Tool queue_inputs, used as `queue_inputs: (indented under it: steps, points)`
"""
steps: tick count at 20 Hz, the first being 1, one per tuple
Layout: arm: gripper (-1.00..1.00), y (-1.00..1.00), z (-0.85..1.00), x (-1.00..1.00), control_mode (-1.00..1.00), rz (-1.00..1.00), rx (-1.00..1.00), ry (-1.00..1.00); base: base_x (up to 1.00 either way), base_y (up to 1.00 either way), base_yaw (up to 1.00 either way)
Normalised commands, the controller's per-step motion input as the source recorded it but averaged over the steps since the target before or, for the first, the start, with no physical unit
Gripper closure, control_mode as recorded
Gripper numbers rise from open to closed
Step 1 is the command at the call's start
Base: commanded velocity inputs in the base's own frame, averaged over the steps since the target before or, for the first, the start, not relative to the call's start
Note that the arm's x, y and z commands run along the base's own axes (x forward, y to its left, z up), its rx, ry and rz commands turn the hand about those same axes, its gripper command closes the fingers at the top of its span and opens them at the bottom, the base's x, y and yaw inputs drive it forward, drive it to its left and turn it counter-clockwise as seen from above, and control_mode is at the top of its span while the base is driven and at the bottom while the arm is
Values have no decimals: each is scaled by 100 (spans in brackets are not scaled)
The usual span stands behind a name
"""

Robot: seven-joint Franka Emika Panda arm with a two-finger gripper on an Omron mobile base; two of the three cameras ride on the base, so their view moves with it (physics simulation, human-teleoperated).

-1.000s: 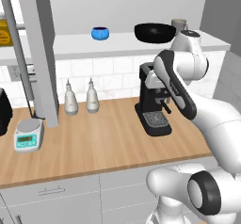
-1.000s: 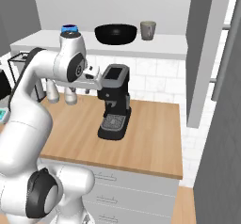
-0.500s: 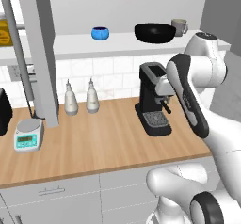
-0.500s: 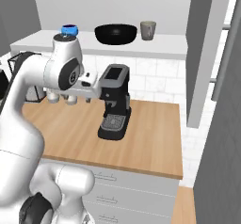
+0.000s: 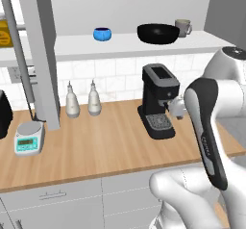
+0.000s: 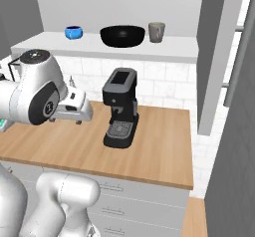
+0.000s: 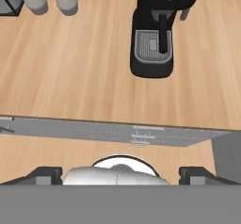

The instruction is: Gather all objects into one cabinet and sort the glasses and bowls to opposite sides.

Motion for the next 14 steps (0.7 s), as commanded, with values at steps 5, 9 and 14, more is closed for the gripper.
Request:
queue_inputs:
  steps: [5, 9, 14]
  points:
    - [-100, 7, 8, -49, -100, -3, -3, 0, 0, 0, 0]
    - [-100, 0, 5, -21, -100, -2, 0, 0, 0, 0, 0]
    - [-100, 19, 11, -4, -100, 0, -1, 0, 0, 0, 0]
